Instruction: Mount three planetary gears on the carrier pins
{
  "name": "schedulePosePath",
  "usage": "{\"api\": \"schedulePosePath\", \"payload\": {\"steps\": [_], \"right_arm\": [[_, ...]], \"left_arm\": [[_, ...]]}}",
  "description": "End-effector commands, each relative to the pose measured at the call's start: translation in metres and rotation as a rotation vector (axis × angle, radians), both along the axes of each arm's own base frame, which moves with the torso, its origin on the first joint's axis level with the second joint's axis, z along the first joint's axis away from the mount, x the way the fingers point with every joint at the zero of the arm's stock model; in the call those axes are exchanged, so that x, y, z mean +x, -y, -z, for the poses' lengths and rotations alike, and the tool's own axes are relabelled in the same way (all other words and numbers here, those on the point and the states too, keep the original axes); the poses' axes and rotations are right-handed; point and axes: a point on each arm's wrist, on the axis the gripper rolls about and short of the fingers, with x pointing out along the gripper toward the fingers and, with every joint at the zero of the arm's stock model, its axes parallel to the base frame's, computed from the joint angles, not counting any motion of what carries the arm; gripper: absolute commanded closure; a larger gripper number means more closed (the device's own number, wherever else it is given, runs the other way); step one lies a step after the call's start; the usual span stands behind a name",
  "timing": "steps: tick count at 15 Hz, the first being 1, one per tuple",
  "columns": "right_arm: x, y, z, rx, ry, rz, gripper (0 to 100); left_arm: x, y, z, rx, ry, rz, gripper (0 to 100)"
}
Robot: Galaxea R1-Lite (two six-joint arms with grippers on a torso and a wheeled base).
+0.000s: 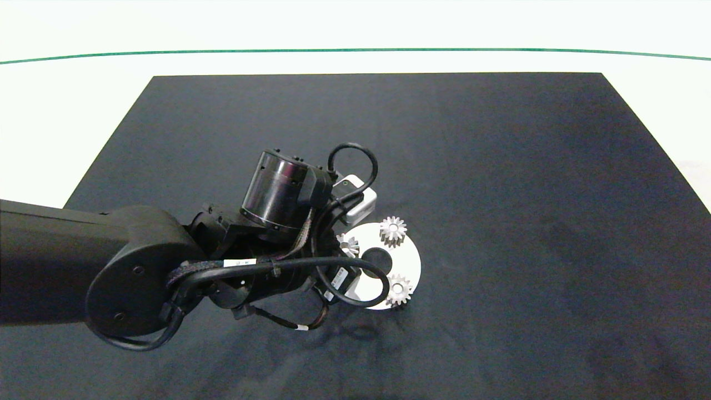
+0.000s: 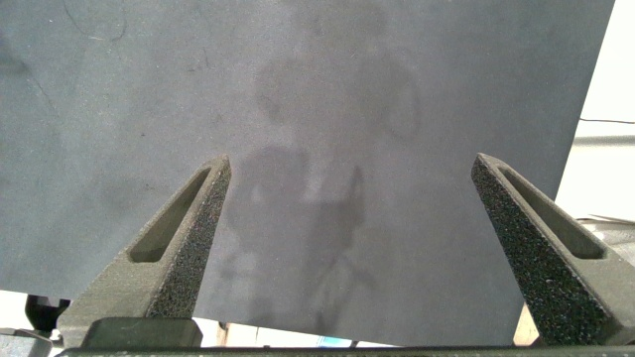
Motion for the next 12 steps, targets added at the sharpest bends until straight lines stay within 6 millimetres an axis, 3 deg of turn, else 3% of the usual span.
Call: {"api": "schedulePosePath", "payload": {"steps": [1,12], "right_arm": [[-0.0005,0.0001,0.0001,-0.002,-0.001,0.0,0],[-0.0009,0.0002,0.0,-0.001,0.0,-0.001,0]], "left_arm": [[-0.0011,-0.0011,0.0014,0.005,-0.004,-0.002,96],[0.0017,-0.0052,0.0062,0.016,-0.014,-0.016,96]]}}
